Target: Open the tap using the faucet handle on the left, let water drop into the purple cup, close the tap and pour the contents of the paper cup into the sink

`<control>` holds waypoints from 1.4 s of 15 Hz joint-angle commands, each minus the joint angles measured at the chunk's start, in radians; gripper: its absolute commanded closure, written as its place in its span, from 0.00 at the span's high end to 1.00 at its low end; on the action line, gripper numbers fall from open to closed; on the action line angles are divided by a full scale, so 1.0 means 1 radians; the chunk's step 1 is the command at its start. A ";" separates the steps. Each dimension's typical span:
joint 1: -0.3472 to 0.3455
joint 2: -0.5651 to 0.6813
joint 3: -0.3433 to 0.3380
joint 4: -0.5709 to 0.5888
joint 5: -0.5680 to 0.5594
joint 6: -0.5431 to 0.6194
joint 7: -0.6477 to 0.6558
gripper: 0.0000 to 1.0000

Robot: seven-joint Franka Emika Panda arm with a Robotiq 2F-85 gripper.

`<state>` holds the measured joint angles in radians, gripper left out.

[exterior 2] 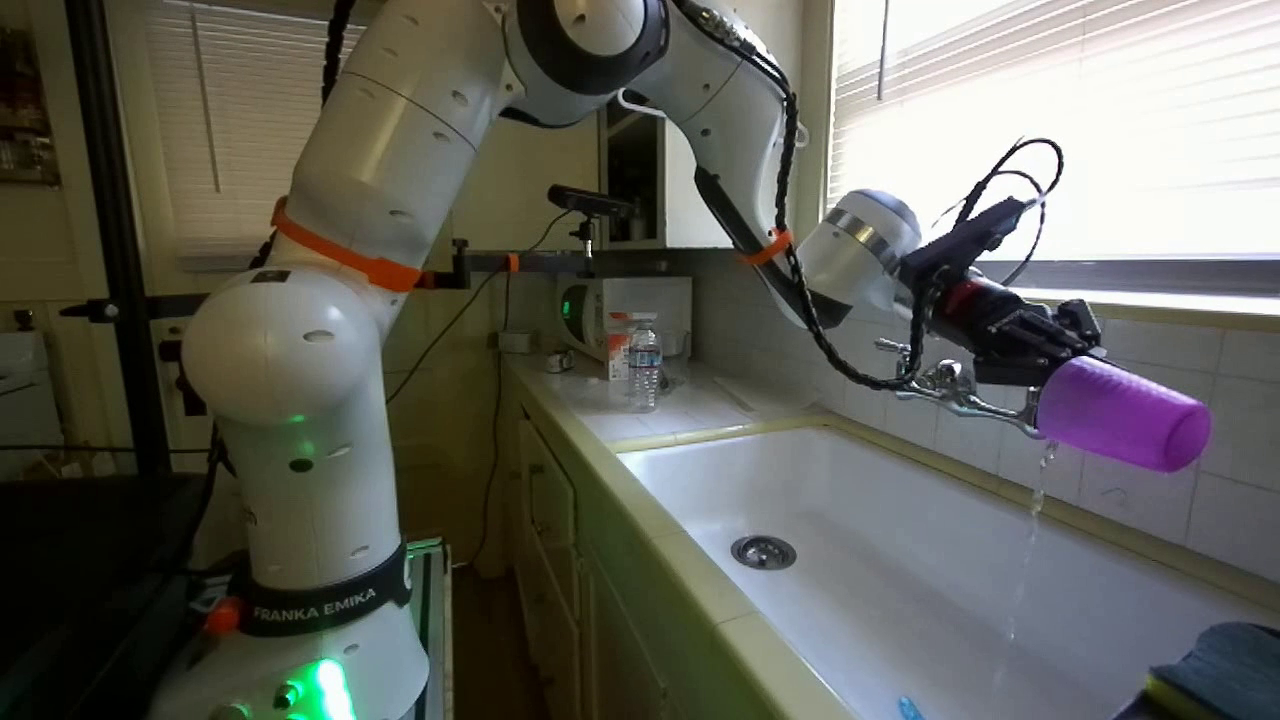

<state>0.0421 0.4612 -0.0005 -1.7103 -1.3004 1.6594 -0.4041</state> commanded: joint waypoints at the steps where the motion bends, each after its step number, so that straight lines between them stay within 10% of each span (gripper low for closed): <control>1: 0.009 -0.024 0.010 -0.035 -0.041 -0.033 -0.021 0.01; 21: 0.012 -0.049 0.038 -0.043 -0.070 -0.029 -0.032 0.01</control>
<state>0.0654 0.4483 0.0250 -1.7107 -1.3721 1.6152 -0.4415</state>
